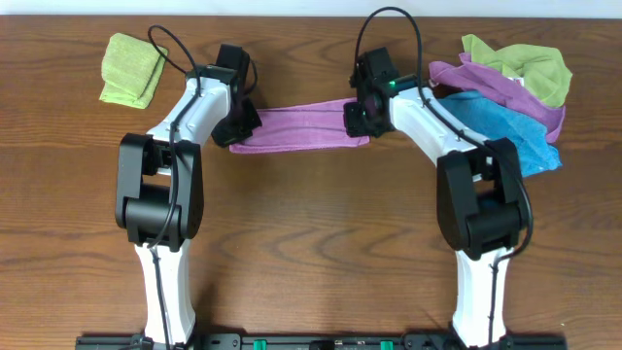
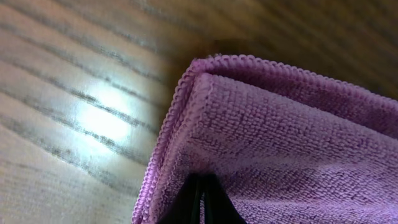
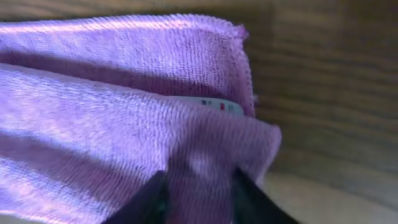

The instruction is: Fold the cloth

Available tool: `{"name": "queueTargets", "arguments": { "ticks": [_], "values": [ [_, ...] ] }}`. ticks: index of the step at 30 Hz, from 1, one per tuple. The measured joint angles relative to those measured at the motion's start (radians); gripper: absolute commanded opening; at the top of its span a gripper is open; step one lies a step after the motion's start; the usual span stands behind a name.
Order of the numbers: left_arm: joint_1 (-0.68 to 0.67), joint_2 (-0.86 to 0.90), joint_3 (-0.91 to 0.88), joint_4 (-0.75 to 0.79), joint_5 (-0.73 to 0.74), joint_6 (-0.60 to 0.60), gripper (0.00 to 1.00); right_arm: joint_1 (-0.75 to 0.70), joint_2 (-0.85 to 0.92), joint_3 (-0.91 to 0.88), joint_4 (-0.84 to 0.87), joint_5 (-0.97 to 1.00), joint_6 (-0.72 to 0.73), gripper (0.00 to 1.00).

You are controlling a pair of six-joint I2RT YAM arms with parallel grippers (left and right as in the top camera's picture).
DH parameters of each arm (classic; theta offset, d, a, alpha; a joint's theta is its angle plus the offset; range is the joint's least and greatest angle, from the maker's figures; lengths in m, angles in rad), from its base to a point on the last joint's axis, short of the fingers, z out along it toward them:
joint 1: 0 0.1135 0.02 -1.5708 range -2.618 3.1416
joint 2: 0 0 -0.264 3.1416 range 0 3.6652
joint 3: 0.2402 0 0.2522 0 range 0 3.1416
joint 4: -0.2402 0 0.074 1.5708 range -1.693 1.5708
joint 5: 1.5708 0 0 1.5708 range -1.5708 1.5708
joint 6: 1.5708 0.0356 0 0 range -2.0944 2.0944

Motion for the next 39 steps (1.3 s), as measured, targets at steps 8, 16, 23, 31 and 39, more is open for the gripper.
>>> {"name": "queueTargets", "arguments": {
  "ticks": [8,16,23,31,39],
  "values": [
    [0.0,0.0,0.001,-0.033,0.0,0.0,0.06,-0.223,-0.168,0.029,0.047,-0.345,-0.051,0.8],
    [0.0,0.0,0.001,-0.033,0.0,0.0,0.06,-0.266,-0.035,-0.077,0.124,-0.646,-0.095,0.87],
    [0.0,0.0,0.001,-0.033,0.0,0.0,0.06,-0.261,0.027,-0.081,0.137,-0.698,-0.099,0.8],
    [0.0,0.0,0.001,-0.033,0.0,0.0,0.06,-0.252,0.077,-0.08,0.159,-0.748,-0.098,0.74],
    [0.0,0.0,0.001,-0.033,0.001,0.0,0.06,-0.209,0.095,-0.08,0.212,-0.737,-0.063,0.43]
  ]
}}
